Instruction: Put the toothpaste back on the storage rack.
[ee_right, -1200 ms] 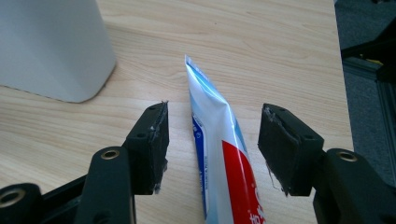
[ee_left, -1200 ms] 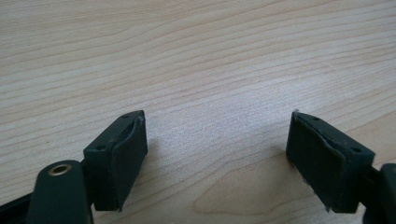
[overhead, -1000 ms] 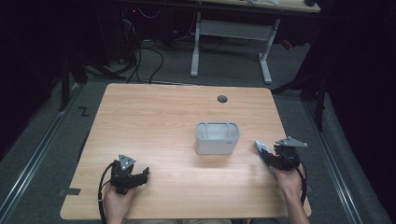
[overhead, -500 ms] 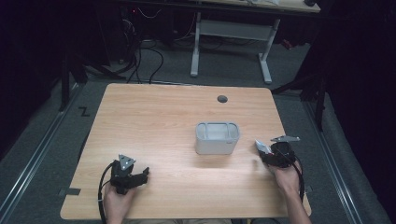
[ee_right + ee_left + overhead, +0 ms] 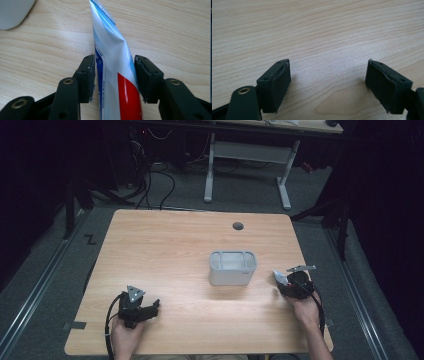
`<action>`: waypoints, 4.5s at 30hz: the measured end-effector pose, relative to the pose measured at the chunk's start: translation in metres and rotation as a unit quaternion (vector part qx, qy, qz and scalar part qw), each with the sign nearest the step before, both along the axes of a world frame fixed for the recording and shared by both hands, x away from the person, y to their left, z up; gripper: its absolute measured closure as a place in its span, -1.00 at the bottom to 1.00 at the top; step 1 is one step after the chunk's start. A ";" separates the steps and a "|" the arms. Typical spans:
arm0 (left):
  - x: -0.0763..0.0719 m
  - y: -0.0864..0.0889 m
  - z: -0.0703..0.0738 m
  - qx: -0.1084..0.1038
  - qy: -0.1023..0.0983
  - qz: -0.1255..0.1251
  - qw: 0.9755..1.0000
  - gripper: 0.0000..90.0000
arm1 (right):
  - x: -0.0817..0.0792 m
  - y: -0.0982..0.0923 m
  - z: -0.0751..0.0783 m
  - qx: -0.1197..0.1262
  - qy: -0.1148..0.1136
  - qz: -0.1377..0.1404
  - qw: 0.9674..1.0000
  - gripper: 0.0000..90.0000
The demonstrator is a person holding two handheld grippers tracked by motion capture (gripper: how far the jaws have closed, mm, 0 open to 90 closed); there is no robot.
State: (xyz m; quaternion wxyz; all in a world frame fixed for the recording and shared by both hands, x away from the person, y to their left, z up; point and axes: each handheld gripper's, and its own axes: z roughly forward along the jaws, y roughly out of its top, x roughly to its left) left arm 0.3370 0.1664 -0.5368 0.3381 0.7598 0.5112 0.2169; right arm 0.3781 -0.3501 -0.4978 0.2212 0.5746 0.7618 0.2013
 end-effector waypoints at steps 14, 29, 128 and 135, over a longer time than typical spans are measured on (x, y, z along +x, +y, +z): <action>0.000 0.000 0.000 0.000 0.000 0.000 1.000 -0.53 | 0.007 -0.003 -0.006 0.007 0.033 0.002 0.999 0.22; 0.000 0.000 0.000 -0.001 0.000 0.001 1.000 -0.53 | 0.006 -0.002 -0.002 0.015 0.038 0.013 0.999 0.47; 0.000 0.000 0.000 0.000 0.000 0.001 1.000 -0.54 | -0.025 0.016 0.048 0.083 -0.033 0.077 0.993 0.59; 0.000 0.000 0.000 0.000 0.000 0.001 1.000 -0.54 | -0.027 0.016 0.052 0.093 -0.043 0.080 0.991 0.60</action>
